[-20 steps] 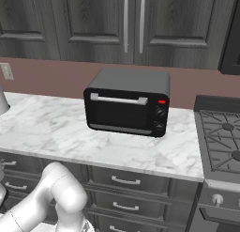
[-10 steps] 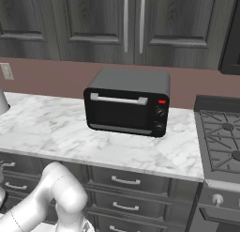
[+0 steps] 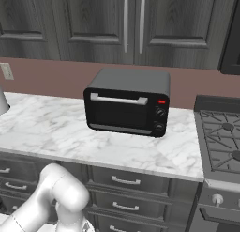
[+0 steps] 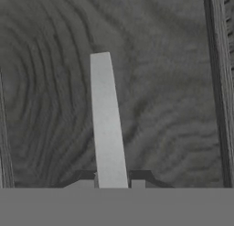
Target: Take the pizza cutter from the drawer on the left and place it on the dining counter for cutting.
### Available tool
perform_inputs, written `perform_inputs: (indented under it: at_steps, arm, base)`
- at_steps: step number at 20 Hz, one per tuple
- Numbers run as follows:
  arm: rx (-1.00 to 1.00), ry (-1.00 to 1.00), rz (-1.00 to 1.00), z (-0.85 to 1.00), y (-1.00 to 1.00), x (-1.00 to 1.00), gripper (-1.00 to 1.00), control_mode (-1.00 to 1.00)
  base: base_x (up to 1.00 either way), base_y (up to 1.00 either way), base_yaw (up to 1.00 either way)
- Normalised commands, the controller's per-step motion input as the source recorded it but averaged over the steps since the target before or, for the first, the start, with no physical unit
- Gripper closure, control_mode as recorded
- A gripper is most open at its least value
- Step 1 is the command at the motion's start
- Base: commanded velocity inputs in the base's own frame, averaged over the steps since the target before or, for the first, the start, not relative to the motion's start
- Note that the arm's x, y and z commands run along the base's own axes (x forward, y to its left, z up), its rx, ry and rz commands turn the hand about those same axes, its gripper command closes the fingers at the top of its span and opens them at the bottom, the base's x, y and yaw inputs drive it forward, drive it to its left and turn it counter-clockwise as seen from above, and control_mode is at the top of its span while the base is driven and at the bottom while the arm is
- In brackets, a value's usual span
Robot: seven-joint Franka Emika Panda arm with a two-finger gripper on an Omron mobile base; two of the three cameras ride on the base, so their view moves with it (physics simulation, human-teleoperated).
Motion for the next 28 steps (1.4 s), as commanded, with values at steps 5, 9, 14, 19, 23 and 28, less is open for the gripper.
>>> perform_inputs:
  at_steps: [5, 9, 14, 19, 23, 28]
  arm:
    - [0.0, 0.0, 0.0, 0.0, 0.0, -0.48, 1.0, -1.0]
    - [0.0, 0.0, 0.0, 0.0, 0.0, -0.49, 1.0, -1.0]
    - [0.0, 0.0, 0.0, 0.0, 0.0, -0.48, 1.0, -1.0]
    - [0.0, 0.0, 0.0, 0.0, 0.0, -0.49, 1.0, -1.0]
    - [0.0, 0.0, 0.0, -0.01, 0.0, -0.5, 1.0, -1.0]
    - [0.0, 0.0, 0.0, -0.03, 0.0, -0.5, 1.0, -1.0]
  base:
    - [0.0, 0.0, 0.0]
    - [0.0, 0.0, 0.0]
    - [0.0, 0.0, 0.0]
    - [0.0, 0.0, 0.0]
    - [0.0, 0.0, 0.0]
    - [0.0, 0.0, 0.0]
